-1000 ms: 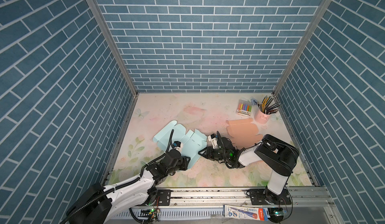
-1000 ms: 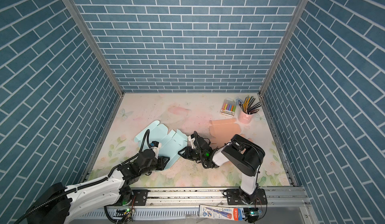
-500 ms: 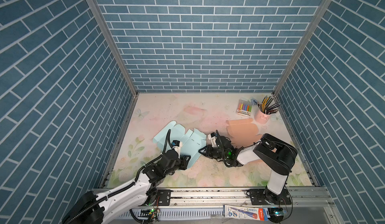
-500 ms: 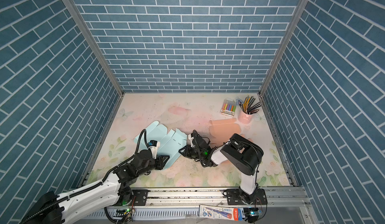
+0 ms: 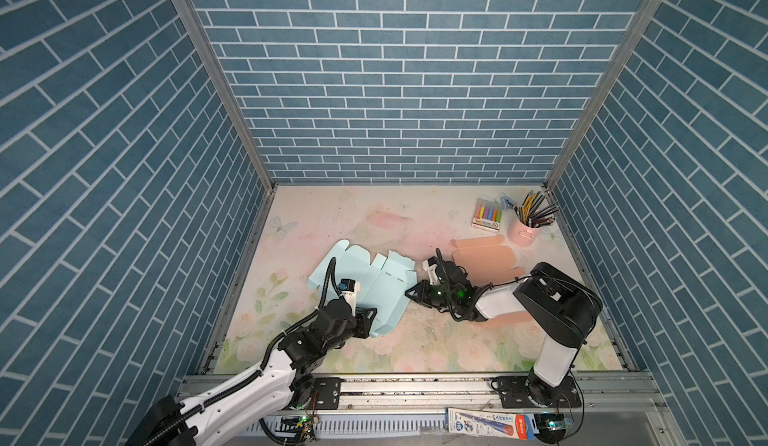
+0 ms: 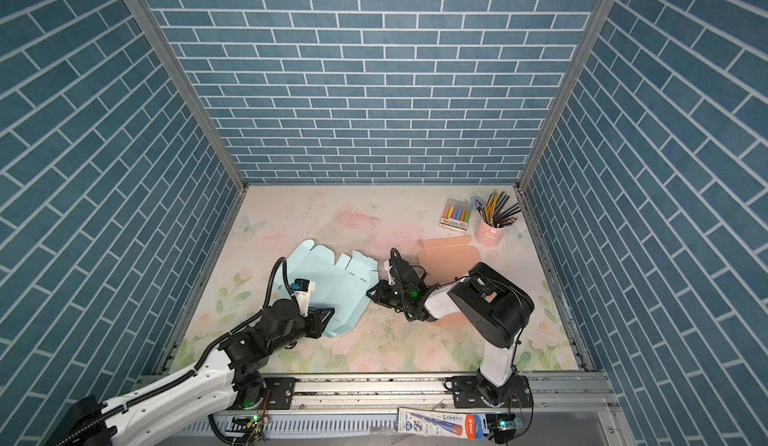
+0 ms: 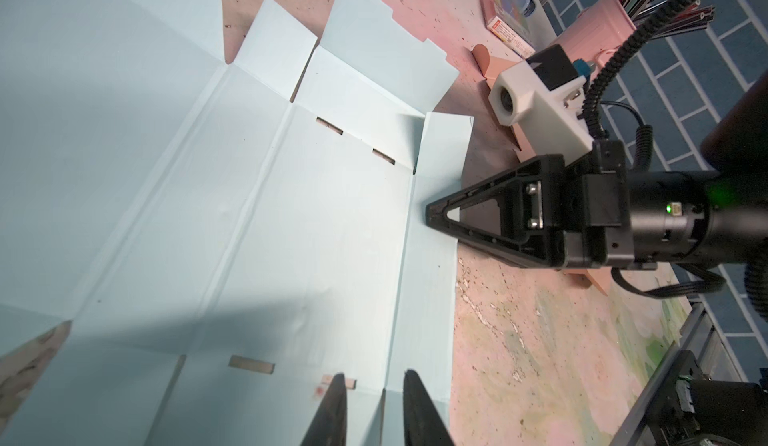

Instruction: Fold the paper box

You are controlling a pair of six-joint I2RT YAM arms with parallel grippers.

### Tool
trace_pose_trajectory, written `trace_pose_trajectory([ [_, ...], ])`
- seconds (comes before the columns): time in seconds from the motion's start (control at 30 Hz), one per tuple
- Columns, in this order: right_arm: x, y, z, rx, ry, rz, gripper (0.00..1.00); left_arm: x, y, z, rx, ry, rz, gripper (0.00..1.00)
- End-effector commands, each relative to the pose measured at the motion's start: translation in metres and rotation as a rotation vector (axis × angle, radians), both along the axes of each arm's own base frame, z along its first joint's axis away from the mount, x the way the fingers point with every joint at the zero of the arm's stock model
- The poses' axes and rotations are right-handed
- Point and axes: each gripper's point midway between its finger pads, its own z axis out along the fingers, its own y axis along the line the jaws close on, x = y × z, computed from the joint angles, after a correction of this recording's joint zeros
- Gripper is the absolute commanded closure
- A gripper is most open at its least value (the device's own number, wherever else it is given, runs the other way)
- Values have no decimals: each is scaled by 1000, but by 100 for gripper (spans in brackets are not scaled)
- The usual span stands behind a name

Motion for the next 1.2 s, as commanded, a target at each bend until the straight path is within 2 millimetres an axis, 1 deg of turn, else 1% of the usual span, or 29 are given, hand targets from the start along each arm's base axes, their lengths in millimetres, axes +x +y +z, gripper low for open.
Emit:
trace_pose_trajectory([
  [0.0, 8, -6, 3, -47, -30, 34, 80, 4, 1, 6, 2, -23, 5, 74],
  [0.1, 14, -4, 8, -41, -44, 37, 69, 4, 1, 7, 0, -28, 9, 74],
  [0.2, 17, 0, 10, -20, -42, 35, 64, 5, 2, 8, 0, -31, 14, 74],
  [0.33, 10, 5, 13, 21, -39, 30, 61, 5, 2, 9, -8, -33, 16, 74],
  [0.47, -2, 14, 15, 33, -31, 34, 61, 6, 3, 10, -11, -40, 24, 74],
  [0.57, -13, 20, 14, 59, -9, 19, 62, 6, 3, 11, -12, -38, 27, 74],
  [0.67, -18, 18, 11, 57, -1, -10, 64, 7, 3, 13, -20, -41, 30, 74],
  [0.73, -19, 14, 10, 42, -5, -27, 66, 6, 3, 14, -23, -44, 29, 74],
  [0.8, -19, 11, 10, 37, -10, -35, 70, 6, 4, 15, -20, -45, 29, 74],
  [0.9, -18, 11, 12, 28, -15, -29, 75, 6, 6, 15, -15, -46, 34, 74],
  [1.03, -19, 11, 9, 19, -11, -16, 80, 6, 6, 16, -20, -52, 38, 74],
  [1.17, -19, 5, 8, -20, -17, 4, 83, 7, 7, 17, -20, -56, 38, 74],
])
